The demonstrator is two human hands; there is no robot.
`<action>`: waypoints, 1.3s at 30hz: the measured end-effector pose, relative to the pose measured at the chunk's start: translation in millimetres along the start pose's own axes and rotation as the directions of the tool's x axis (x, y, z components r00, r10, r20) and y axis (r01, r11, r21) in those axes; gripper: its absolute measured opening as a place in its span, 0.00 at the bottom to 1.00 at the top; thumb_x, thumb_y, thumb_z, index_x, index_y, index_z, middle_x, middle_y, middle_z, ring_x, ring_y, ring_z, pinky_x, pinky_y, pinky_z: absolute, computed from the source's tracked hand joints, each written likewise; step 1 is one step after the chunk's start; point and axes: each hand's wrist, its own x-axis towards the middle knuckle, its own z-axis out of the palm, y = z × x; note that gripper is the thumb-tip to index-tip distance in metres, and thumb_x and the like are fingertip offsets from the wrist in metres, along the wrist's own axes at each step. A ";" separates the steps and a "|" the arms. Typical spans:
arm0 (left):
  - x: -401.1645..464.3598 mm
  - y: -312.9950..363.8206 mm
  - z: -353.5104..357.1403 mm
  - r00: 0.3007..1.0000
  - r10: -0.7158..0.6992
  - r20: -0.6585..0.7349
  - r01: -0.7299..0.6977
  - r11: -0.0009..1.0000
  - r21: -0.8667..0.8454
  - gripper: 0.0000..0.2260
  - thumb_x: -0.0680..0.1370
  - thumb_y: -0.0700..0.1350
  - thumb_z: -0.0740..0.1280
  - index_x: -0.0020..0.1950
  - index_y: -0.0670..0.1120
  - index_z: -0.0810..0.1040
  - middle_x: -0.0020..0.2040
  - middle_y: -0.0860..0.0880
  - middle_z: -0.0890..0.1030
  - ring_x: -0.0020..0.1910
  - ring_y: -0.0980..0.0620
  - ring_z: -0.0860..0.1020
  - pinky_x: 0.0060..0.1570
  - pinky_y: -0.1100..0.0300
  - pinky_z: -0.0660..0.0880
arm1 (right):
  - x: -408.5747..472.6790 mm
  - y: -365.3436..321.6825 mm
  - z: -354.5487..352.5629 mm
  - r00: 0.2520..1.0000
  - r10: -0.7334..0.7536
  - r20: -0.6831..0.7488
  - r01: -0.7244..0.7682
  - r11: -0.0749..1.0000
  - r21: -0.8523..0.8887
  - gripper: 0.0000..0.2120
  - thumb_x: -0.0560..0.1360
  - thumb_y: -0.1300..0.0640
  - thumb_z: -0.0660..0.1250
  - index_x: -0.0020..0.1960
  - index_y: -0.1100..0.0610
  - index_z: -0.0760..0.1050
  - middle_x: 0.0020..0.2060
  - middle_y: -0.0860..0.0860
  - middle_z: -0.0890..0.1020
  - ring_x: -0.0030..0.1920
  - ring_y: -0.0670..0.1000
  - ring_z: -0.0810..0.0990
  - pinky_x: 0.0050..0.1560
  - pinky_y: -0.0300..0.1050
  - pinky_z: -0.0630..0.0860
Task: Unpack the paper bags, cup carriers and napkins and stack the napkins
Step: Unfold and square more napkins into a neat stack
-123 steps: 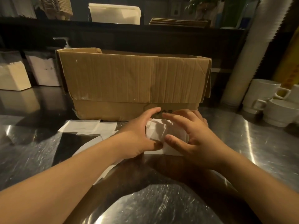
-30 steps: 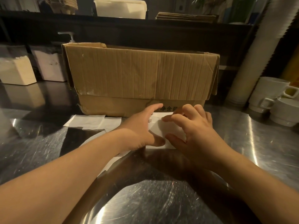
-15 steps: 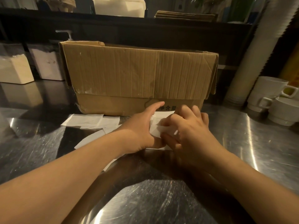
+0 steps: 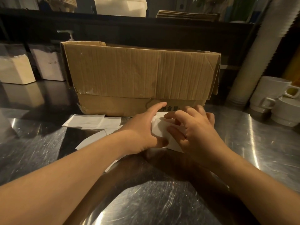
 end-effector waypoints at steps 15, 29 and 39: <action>-3.8 -1.7 -2.3 0.996 0.058 -0.065 -0.062 0.996 -0.062 0.43 0.73 0.47 0.80 0.78 0.72 0.59 0.69 0.61 0.75 0.62 0.60 0.76 0.61 0.59 0.77 | 3.3 4.3 -4.4 0.995 -0.037 -0.088 0.051 0.986 0.156 0.26 0.72 0.41 0.71 0.67 0.33 0.67 0.58 0.43 0.65 0.61 0.47 0.60 0.65 0.53 0.63; -3.7 -8.2 -6.2 0.997 0.064 0.037 -0.054 0.974 -0.219 0.51 0.65 0.55 0.85 0.79 0.70 0.56 0.66 0.70 0.75 0.69 0.57 0.74 0.71 0.48 0.72 | 0.6 27.5 -13.3 0.907 0.095 0.410 -0.321 0.786 0.528 0.32 0.73 0.57 0.77 0.71 0.42 0.67 0.61 0.41 0.76 0.58 0.45 0.79 0.57 0.42 0.82; -2.8 -4.8 -5.1 0.997 0.033 -0.069 -0.042 0.989 -0.144 0.30 0.71 0.53 0.81 0.66 0.73 0.73 0.61 0.62 0.81 0.60 0.59 0.79 0.63 0.50 0.79 | 3.4 27.8 -12.6 0.910 0.179 0.374 -0.382 0.713 0.588 0.23 0.71 0.61 0.78 0.61 0.47 0.74 0.54 0.47 0.82 0.52 0.48 0.84 0.52 0.48 0.84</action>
